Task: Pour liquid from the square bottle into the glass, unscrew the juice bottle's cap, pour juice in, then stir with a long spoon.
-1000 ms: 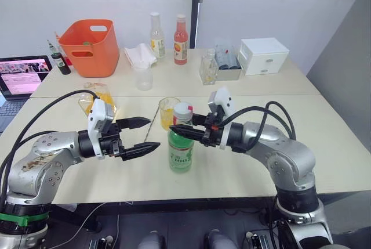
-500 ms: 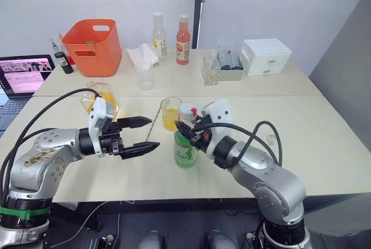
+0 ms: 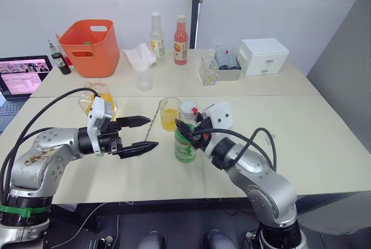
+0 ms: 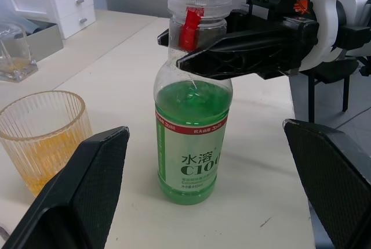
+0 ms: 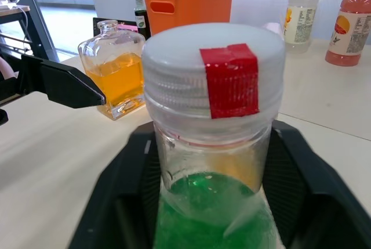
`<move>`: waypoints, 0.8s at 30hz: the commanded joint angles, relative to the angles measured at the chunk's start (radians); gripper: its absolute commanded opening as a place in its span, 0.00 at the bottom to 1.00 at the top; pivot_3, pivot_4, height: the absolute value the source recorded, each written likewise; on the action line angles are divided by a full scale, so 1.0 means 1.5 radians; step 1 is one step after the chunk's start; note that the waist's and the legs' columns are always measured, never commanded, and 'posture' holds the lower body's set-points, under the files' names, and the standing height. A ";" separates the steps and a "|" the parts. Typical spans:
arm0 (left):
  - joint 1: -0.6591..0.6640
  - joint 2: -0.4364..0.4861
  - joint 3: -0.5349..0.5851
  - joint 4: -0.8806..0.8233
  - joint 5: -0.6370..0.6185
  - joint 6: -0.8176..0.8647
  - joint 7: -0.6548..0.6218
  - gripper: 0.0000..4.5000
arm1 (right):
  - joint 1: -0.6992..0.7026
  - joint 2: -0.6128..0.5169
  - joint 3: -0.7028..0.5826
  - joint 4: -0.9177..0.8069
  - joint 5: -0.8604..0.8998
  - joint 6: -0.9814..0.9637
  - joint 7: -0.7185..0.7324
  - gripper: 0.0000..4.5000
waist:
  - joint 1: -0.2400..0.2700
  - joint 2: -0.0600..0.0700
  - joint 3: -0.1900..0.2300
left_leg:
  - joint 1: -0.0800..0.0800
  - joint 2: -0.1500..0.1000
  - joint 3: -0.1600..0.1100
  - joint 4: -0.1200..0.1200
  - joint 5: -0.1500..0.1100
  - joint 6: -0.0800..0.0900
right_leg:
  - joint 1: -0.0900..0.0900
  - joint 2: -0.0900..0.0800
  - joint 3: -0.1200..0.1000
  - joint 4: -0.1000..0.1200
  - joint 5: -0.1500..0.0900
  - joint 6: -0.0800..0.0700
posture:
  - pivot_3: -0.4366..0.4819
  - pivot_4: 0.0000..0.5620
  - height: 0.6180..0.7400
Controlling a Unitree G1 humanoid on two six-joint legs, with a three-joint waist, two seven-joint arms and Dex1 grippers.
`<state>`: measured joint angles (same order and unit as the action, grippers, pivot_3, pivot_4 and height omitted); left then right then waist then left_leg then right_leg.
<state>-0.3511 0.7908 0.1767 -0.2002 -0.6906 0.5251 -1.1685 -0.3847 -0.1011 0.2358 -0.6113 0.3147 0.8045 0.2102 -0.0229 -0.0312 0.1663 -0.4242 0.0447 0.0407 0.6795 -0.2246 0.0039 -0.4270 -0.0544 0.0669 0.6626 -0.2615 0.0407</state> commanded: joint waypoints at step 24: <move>0.033 0.000 0.026 -0.022 -0.004 -0.028 0.005 1.00 | -0.299 -0.204 -0.062 0.489 0.125 -0.228 0.664 0.74 | 0.002 0.000 0.000 | 0.000 0.000 0.000 0.000 0.000 0.000 | 0.001 0.000 0.000 -0.001 0.000 -0.001 | 0.48 0.27 0.79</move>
<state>-0.3023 0.7847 0.1830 -0.2022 -0.6836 0.4999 -1.1657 -0.8060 -0.4105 0.1525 0.1322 0.4933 0.4879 1.1865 -0.0202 -0.0316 0.1668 -0.4240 0.0449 0.0410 0.6792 -0.2246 0.0040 -0.4259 -0.0546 0.0666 0.6617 -0.2615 0.0398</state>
